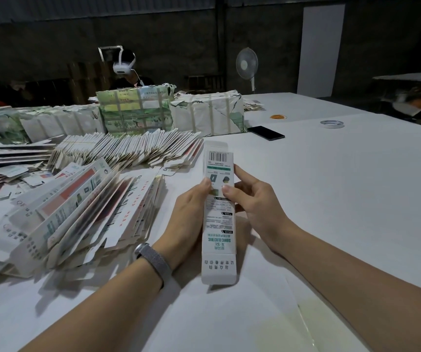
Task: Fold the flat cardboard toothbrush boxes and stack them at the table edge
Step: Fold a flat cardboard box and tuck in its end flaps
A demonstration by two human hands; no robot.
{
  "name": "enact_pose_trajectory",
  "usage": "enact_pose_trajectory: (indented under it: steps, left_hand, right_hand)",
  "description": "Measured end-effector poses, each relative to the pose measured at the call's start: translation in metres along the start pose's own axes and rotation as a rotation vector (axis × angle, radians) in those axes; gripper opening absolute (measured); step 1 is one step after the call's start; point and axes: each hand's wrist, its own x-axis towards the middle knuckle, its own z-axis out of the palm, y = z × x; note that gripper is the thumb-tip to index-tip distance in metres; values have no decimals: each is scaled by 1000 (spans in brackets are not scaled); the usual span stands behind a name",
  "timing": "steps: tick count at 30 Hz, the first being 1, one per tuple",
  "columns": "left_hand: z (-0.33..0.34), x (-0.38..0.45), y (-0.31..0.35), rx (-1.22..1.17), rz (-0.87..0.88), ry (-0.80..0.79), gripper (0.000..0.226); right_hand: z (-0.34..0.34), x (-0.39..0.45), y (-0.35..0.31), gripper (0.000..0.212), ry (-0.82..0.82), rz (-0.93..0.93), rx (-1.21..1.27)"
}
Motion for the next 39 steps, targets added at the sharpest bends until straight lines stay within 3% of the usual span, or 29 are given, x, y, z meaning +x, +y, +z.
enact_pose_trajectory:
  steps: [5,10,16,27,35,39]
  left_hand:
    - [1,-1,-2,-59,49,88,60]
    - [0,-3,-4,-116,91,102,41]
    - [2,-5,-3,-69,112,47,35]
    - [6,-7,-2,-122,85,-51,72]
    - [6,-9,0,-92,96,-52,63]
    - [7,-10,-1,-98,96,-68,44]
  right_hand:
    - [2,-5,-4,47,-102,37,59]
    - [3,-6,-4,46,-154,54,106]
    - [2,-5,0,34,-62,46,97]
    - [4,-3,2,31,-8,36,174]
    - [1,-2,6,35,-10,50,188]
    - [1,-2,5,43,-13,70,221]
